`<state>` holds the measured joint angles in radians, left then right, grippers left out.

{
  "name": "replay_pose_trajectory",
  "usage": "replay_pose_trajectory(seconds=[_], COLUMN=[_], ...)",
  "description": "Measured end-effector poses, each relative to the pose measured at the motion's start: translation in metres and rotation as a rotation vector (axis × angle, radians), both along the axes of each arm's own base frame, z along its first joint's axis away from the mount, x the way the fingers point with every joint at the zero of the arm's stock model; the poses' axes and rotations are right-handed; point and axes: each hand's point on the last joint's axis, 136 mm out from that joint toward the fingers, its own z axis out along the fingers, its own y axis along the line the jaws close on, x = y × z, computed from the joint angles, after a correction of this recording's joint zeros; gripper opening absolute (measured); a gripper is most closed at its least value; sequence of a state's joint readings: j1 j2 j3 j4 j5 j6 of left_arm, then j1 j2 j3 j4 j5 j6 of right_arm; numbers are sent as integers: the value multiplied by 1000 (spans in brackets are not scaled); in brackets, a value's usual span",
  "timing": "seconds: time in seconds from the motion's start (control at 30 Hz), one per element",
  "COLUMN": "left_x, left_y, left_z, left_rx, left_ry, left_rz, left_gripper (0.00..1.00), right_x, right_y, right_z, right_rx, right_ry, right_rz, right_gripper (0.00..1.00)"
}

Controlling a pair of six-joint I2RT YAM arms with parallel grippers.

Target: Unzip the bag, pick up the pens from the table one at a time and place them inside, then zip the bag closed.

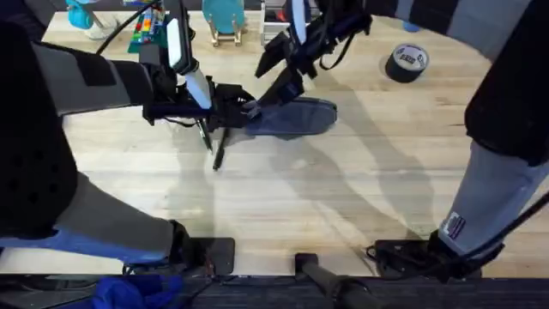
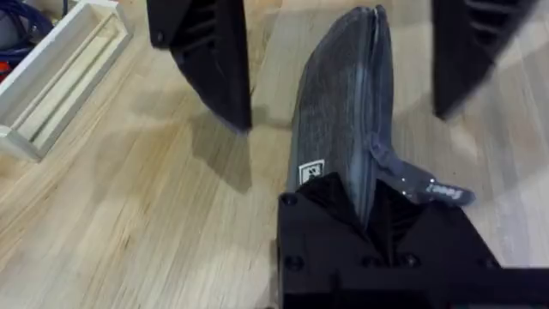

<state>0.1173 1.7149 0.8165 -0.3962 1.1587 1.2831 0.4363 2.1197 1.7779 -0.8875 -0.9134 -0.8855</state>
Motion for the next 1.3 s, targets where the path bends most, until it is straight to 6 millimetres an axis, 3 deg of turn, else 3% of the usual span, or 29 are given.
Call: replay_pose_trajectory(seconds=[0.23,0.57,0.67,0.73,0.87,0.93,1.3], left_x=[0,0,0,0,-1,-1,-5], left_y=[0,0,0,-1,-2,-2,-5], left_z=[0,0,0,1,3,4,10], left_rx=[0,0,-3,-8,-21,-26,-67], left_ry=[0,1,1,-5,-3,-3,16], left_rz=[0,0,-2,-5,-7,-9,-19], left_gripper=[43,63,174,328,942,989,993], right_x=[14,13,13,13,13,13,10], right_y=[-19,-21,-21,-21,-22,-22,-24], right_z=[3,15,15,15,15,15,12], right_rx=[-24,-21,-21,-21,-22,-23,-43], right_ry=[99,107,110,110,111,112,136], right_rz=[-120,-142,-144,-144,-144,-144,-152], right_gripper=[996,995,995,995,995,995,995])
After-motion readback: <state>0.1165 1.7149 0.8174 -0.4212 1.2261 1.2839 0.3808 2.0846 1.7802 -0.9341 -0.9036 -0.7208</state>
